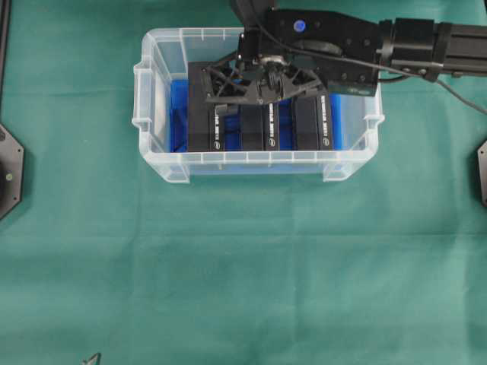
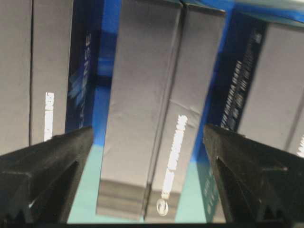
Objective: Take the box out of the case with the right arm.
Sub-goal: 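Lower the right gripper around the middle box and close it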
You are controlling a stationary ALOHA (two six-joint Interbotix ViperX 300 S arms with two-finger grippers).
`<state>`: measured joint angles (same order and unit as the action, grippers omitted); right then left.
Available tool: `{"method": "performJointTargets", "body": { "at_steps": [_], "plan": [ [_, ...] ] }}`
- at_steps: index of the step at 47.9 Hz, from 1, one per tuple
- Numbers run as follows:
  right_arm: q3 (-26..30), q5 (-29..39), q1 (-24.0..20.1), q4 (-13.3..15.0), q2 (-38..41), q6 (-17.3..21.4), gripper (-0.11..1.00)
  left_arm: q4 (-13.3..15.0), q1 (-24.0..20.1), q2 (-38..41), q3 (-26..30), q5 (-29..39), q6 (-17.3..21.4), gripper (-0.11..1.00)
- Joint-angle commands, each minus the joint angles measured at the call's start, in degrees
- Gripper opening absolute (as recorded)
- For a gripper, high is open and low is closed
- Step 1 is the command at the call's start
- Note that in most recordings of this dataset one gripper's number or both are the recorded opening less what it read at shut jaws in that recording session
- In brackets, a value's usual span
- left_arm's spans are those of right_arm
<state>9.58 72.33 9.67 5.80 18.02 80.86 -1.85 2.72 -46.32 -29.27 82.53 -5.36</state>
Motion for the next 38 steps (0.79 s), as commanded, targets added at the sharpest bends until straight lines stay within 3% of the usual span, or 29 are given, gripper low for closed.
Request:
{"method": "performJointTargets", "body": {
  "at_steps": [1, 17, 38],
  "plan": [
    [-0.70, -1.49, 0.18, -0.44, -1.05, 0.18, 0.93, -0.18, -0.18, 0.26, 1.58, -0.18, 0.00, 0.00],
    [-2.90, -6.33, 0.18, -2.20, 0.70, 0.70, 0.93, -0.18, -0.18, 0.62, 1.49, -0.26, 0.00, 0.00],
    [-2.90, -6.42, 0.18, -3.34, 1.76, 1.58, 0.93, -0.18, -0.18, 0.70, 1.58, -0.26, 0.09, 0.00]
  ]
}}
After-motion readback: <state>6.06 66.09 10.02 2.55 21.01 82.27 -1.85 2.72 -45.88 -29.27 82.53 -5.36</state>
